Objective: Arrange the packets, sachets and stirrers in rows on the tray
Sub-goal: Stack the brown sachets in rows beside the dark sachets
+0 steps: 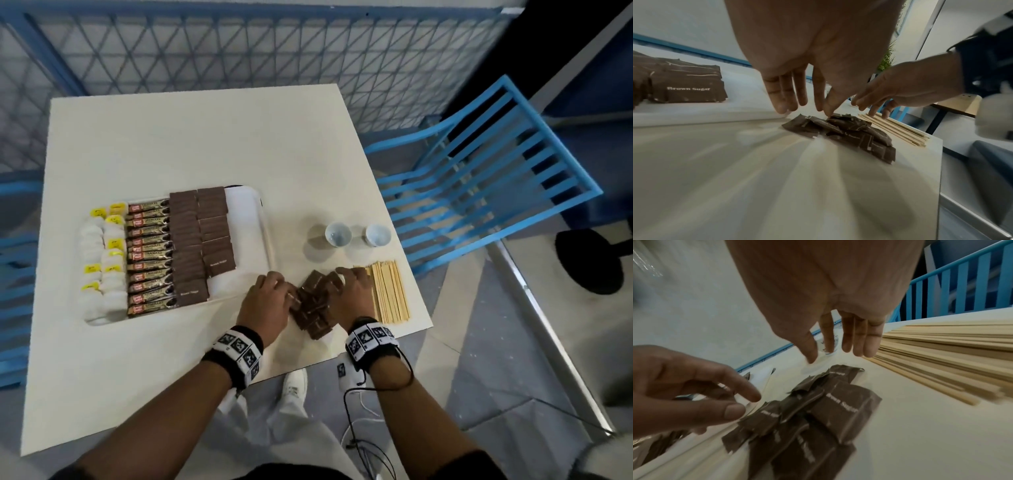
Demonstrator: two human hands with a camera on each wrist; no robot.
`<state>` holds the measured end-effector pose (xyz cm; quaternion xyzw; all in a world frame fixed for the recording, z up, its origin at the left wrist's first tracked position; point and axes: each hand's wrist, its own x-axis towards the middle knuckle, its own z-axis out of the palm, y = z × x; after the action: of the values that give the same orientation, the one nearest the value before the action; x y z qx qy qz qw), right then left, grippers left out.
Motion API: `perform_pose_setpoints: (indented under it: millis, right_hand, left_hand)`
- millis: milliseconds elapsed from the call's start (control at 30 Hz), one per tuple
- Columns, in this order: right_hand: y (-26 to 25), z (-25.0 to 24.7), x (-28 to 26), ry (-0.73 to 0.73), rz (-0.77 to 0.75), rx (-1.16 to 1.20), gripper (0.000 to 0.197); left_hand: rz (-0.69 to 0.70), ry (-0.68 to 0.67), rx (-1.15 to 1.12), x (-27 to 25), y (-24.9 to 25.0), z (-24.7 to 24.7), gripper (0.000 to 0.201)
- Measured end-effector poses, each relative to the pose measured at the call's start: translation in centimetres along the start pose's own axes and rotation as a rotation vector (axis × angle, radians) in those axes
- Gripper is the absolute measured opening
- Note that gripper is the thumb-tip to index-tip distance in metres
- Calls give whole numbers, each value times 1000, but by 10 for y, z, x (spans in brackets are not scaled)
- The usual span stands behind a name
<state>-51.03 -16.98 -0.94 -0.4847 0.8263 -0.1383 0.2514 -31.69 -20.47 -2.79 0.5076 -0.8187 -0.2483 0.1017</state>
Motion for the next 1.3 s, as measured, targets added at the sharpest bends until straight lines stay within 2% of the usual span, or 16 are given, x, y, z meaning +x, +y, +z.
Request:
perform_pose_setpoints:
  millis: [100, 133, 367, 533, 700, 933, 1100, 1167, 1300]
  right_hand:
    - [-4, -2, 11, -134, 96, -22, 81]
    - [-6, 1, 13, -153, 87, -46, 86]
    - [-4, 15, 17, -192, 105, 2, 65]
    - [3, 25, 27, -211, 112, 68, 43]
    - [4, 14, 26, -196, 53, 115, 33]
    - [10, 3, 26, -263, 45, 156, 44]
    - [13, -2, 29, -256, 55, 165, 33]
    - [15, -5, 31, -249, 36, 170, 28]
    - [18, -13, 38, -215, 43, 256, 28]
  left_hand:
    - [-114, -46, 54, 0, 11, 1, 24]
    - [-143, -61, 59, 0, 14, 3, 29]
    - [-306, -56, 27, -3, 23, 15, 43]
    - [-398, -31, 29, -4, 25, 17, 19]
    - [-433, -37, 31, -5, 36, 19, 23]
    - [-463, -31, -34, -2, 41, 14, 41]
    - [-501, -23, -167, -3, 32, 13, 37]
    - [-516, -14, -218, -3, 30, 10, 28]
    - [-591, 43, -364, 2, 25, -3, 19]
